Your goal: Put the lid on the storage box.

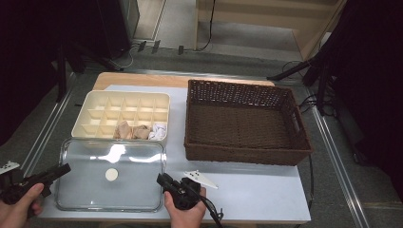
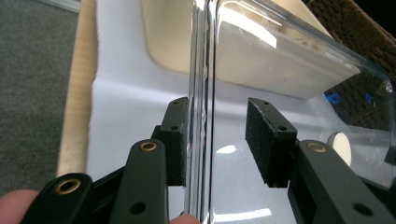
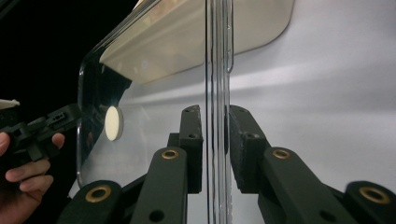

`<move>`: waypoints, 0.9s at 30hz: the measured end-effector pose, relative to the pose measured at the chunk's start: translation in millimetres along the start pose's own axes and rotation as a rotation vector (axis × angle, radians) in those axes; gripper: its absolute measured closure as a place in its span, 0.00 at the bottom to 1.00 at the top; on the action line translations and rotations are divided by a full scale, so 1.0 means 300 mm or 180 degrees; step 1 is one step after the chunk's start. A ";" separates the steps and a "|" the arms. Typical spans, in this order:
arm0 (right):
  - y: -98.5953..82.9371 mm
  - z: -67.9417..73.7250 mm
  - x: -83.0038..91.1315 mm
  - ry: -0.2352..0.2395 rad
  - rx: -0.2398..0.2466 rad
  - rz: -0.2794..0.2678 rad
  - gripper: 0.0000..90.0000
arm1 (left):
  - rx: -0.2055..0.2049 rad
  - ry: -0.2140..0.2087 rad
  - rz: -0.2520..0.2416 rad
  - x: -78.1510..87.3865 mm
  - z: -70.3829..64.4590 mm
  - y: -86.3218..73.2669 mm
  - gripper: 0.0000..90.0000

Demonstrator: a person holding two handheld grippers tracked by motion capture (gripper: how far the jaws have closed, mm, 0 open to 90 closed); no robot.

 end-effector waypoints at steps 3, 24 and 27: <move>0.021 0.000 0.006 -0.0011 -0.0145 -0.0024 0.86 | 0.0039 -0.0027 -0.0055 -0.006 -0.012 0.025 0.70; 0.181 0.010 -0.068 -0.0193 -0.0247 -0.0331 0.85 | -0.0120 0.0076 -0.0097 -0.125 -0.060 0.232 0.67; 0.201 0.010 -0.073 -0.0207 -0.0192 -0.0364 0.85 | -0.0089 0.0071 -0.0083 -0.142 -0.057 0.241 0.67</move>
Point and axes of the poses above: each handheld gripper's, and its own axes: x roughly backward along the jaws, y roughly out of its top, z roughly to its left, the point moved 4 cm from there along -x, roughly forward along the jaws, and after that the axes turned 13 degrees about y, right-handed, at the moved point
